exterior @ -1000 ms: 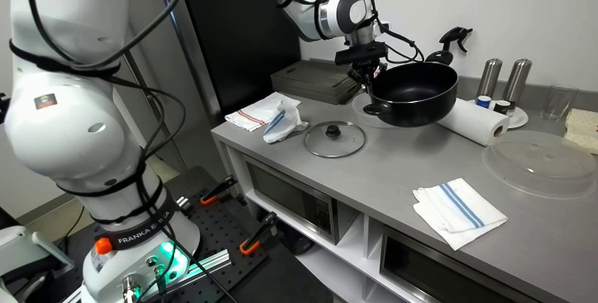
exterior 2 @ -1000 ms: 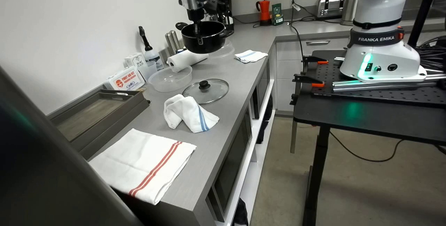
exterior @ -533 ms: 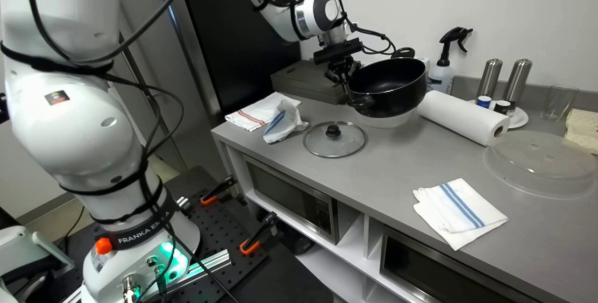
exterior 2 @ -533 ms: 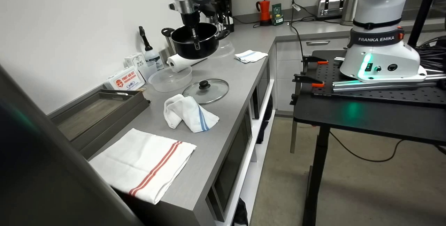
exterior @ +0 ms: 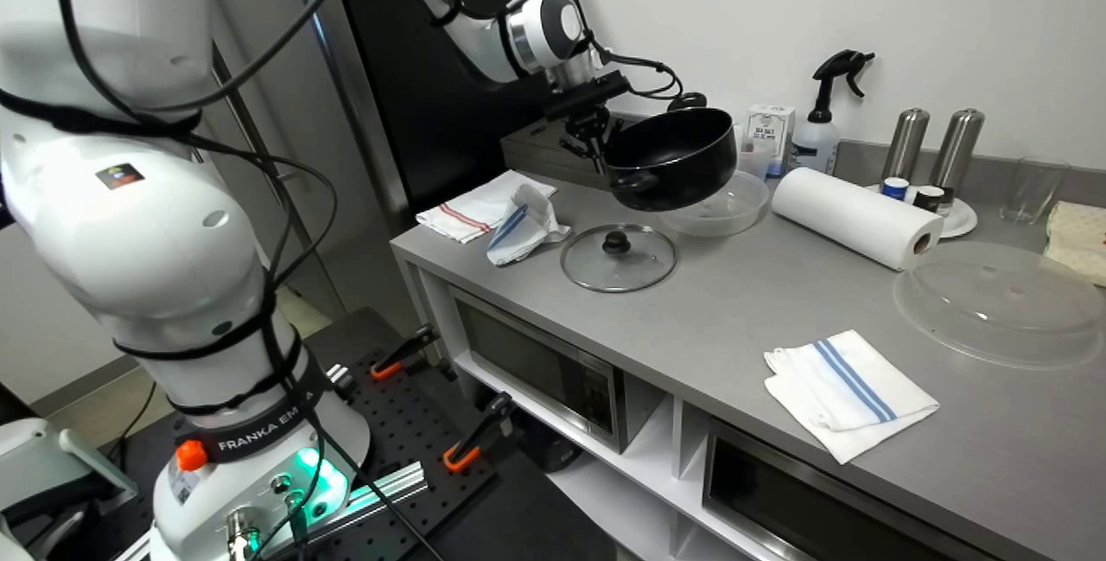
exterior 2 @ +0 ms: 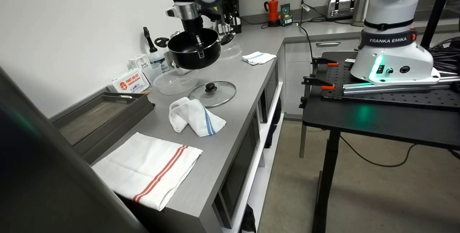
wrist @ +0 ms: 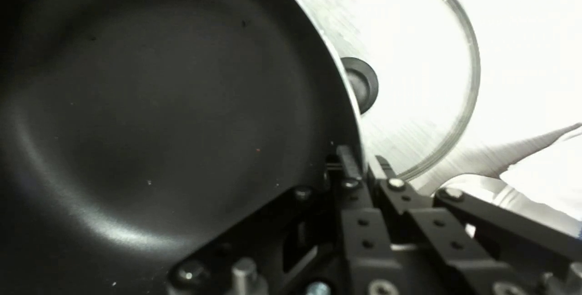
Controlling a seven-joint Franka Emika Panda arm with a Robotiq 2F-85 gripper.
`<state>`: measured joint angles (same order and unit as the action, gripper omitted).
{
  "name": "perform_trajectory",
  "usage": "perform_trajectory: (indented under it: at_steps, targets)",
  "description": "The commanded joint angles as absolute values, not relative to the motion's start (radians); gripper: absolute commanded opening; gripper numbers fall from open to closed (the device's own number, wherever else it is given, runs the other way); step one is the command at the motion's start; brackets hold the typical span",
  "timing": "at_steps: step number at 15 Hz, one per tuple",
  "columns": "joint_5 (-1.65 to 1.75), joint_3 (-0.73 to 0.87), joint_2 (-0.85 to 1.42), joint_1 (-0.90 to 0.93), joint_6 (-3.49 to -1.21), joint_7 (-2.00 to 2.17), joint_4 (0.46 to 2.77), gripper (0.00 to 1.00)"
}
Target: Move the pot from right to left.
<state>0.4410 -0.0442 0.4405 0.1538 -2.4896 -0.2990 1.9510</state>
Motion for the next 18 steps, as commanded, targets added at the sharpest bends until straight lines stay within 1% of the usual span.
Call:
perform_trajectory:
  at_steps: [1,9,18]
  targets:
    - [0.487,-0.064,0.388,0.188,-2.452,-0.308,1.979,0.01]
    - [0.507,-0.125,0.388,0.247,-2.383,-0.330,1.982,0.01]
    - [0.525,-0.194,0.365,0.308,-2.355,-0.371,1.996,0.01]
